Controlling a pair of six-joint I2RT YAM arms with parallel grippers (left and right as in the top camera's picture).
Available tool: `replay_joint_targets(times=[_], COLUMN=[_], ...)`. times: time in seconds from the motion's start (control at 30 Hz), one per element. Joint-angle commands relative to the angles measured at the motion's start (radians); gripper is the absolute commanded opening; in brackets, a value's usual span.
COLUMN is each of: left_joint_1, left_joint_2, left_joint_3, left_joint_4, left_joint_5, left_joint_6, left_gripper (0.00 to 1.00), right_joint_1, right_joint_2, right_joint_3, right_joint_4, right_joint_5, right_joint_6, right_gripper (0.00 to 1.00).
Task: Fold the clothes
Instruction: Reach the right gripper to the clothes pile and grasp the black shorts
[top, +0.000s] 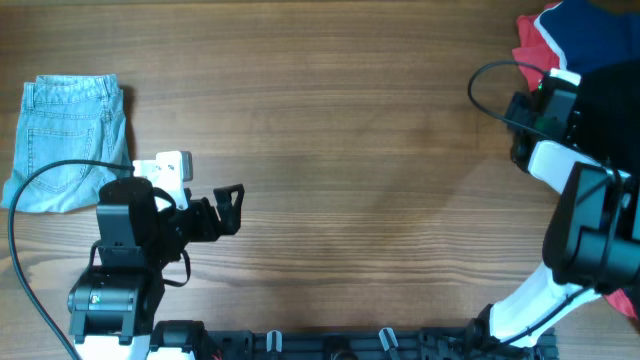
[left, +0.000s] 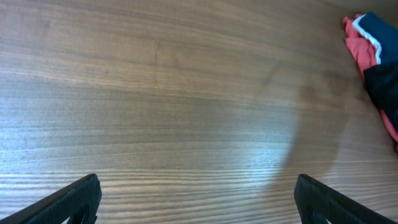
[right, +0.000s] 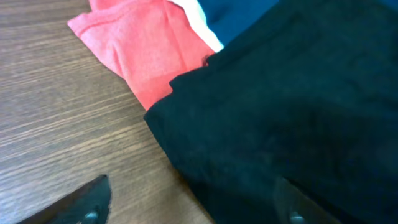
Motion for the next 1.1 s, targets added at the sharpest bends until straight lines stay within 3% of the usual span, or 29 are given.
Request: replay_joint_targets(times=[0.0,0.1,0.2,0.23,0.27,0.3,0.43,0.77,0.8,0.83,0.9,0.97,1.07], left_joint_1=[0.006,0.006,0.006,0.006,0.006,0.006,0.006,0.006,0.006,0.006,0.006,0.006,0.006], left_joint_2=[-0.003,-0.003,-0.003,-0.003,-0.003,-0.003,-0.003,-0.003,-0.003,-0.003,-0.003,-0.003,-0.003], left_joint_3=[0.019,0.019,0.019,0.019,0.019,0.019,0.019,0.019,0.019,0.019,0.019,0.019,0.019], left_joint_4=[0.016,0.016,0.016,0.017,0.017,0.017,0.025,0.04,0.04,0.04,0.042,0.047,0.059], left_joint_5=[0.019,0.019,0.019,0.019,0.019,0.019,0.02,0.019,0.019,0.019,0.019,0.019,0.019], left_joint_6=[-0.006,-0.006,-0.006,-0.006,-0.006,-0.006,-0.006,-0.006,-0.006,-0.006,-0.006,-0.006,-0.006], left_gripper=[1.0,1.0,1.0,1.0,0.99,1.0,1.0,1.0,1.0,1.0,1.0,1.0,1.0], right_joint_1=[-0.02,-0.035,-0.051,-0.055,-0.057,-0.057,-0.056,-0.039,-0.039,-0.039,-0.039,-0.039,-0.039], right_joint_2=[0.072,0.096,0.113,0.119,0.122,0.125,0.116,-0.129,-0.12,-0.102,-0.054,0.003,0.089], right_joint_3=[0.012,0.012,0.012,0.012,0.012,0.012,0.013,0.019,0.019,0.019,0.019,0.019,0.019], right_joint_4=[0.05,0.089,0.119,0.126,0.13,0.135,0.151,0.143,0.135,0.132,0.135,0.156,0.199], right_joint_5=[0.029,0.029,0.032,0.051,0.06,0.067,0.07,-0.023,-0.046,-0.074,-0.082,-0.081,-0.082], right_joint_6=[-0.002,0.001,-0.002,0.002,0.002,0.002,0.001,0.0,0.002,0.002,0.002,0.0,-0.002], right_gripper=[0.82,0.79,0.66,0.45,0.18,0.04,0.04,0.04,0.09,0.31,0.59,0.72,0.8])
